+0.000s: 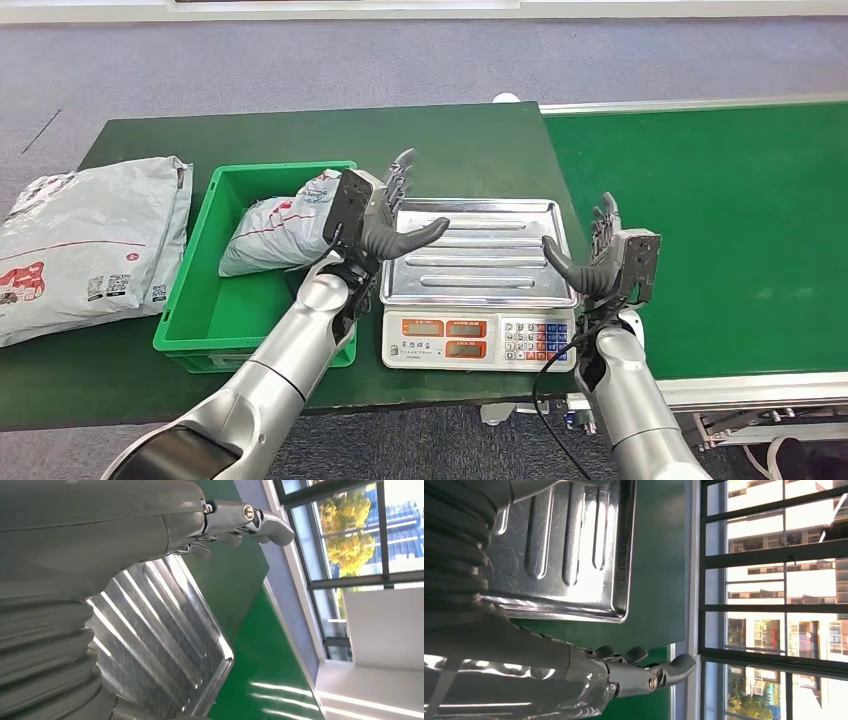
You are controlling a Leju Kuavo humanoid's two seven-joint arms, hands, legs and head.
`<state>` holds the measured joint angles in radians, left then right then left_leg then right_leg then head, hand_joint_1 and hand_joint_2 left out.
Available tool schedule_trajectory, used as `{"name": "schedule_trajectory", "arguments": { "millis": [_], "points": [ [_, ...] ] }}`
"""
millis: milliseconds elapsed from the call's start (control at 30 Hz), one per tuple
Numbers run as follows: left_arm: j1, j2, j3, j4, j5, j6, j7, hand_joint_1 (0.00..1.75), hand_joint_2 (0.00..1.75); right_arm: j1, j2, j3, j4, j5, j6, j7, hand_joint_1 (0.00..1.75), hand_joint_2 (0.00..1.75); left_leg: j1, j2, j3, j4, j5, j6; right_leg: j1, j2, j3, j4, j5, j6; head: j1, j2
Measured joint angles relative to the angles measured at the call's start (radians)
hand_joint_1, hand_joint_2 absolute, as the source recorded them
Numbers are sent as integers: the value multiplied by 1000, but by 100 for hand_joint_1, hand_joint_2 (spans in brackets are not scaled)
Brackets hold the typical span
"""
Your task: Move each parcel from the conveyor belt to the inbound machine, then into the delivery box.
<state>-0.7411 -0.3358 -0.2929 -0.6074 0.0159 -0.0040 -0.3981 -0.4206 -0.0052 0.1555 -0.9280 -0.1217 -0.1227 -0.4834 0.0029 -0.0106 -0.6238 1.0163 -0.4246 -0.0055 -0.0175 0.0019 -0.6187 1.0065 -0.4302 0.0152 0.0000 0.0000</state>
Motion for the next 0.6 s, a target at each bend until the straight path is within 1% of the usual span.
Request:
{"name": "schedule_trajectory", "arguments": {
  "millis": [167,300,467,600],
  "points": [
    [-14,-20,-75,28,33,7,0,0,175,27,10,1,-32,5,-23,-7,0,175,0,0,0,0,0,0,0,0,0,0,0,0,0,0],
    [-24,-22,-107,45,46,7,0,0,175,43,14,1,-49,11,-30,-10,0,0,0,1,0,0,0,0,0,1,0,0,0,0,0,0],
    [-40,-22,-133,69,69,2,-5,0,175,60,15,1,-69,27,-35,-10,0,0,0,1,0,0,0,0,0,1,0,0,0,0,0,0],
    [-45,-22,-136,90,85,-14,-13,0,175,59,21,1,-69,39,-34,-14,0,0,0,1,0,0,0,0,0,1,0,0,0,0,0,0]
  ]
}}
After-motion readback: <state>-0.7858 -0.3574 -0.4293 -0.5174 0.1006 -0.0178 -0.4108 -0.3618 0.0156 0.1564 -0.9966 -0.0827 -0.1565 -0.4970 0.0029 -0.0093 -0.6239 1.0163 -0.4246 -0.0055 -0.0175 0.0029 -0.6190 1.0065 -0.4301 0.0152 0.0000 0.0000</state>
